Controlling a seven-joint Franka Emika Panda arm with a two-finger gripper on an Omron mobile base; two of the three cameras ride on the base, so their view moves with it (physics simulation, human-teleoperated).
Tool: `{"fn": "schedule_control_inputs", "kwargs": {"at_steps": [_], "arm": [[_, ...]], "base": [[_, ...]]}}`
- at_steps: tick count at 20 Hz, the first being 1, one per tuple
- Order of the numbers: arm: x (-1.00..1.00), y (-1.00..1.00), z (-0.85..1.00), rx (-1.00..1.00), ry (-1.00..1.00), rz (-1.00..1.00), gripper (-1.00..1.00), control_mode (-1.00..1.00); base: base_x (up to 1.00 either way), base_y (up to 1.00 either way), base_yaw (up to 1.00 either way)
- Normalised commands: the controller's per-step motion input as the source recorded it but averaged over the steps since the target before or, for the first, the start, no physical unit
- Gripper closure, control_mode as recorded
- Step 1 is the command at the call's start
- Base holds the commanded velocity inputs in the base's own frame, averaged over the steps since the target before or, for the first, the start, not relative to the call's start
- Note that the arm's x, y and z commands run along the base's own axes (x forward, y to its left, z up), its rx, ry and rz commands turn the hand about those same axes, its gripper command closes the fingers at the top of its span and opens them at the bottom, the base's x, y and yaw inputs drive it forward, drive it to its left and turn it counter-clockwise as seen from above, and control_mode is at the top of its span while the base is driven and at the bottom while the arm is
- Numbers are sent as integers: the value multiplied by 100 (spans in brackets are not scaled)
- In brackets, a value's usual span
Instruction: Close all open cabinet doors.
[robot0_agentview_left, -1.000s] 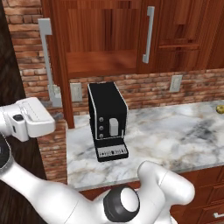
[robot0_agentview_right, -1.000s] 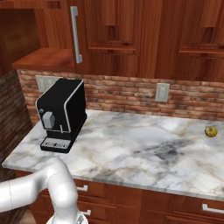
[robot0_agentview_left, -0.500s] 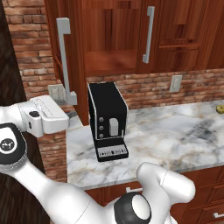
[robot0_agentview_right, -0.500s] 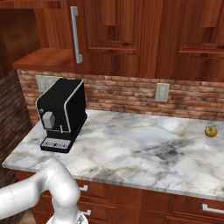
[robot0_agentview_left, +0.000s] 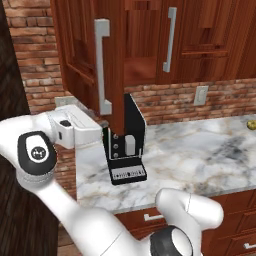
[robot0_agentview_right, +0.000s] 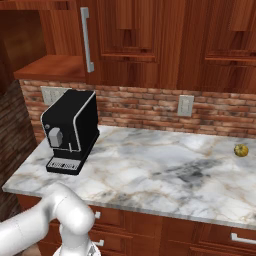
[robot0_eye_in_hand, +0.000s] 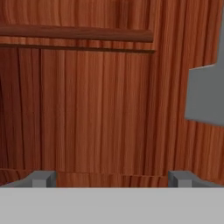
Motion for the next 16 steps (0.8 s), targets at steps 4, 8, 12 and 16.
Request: {"fn": "schedule_control_inputs", "kwargs": {"at_steps": [4,8,12,16], "arm": [[23,-55,-1,0,0,8,-100,-100],[23,-52,0,0,0,8,-100,-100],[23,-49,-2,0,0,8,-100,-100],[28,-46,-2,0,0,8,-100,-100]], "base": [[0,0,0],[0,0,0],[0,0,0],[0,0,0]]}}
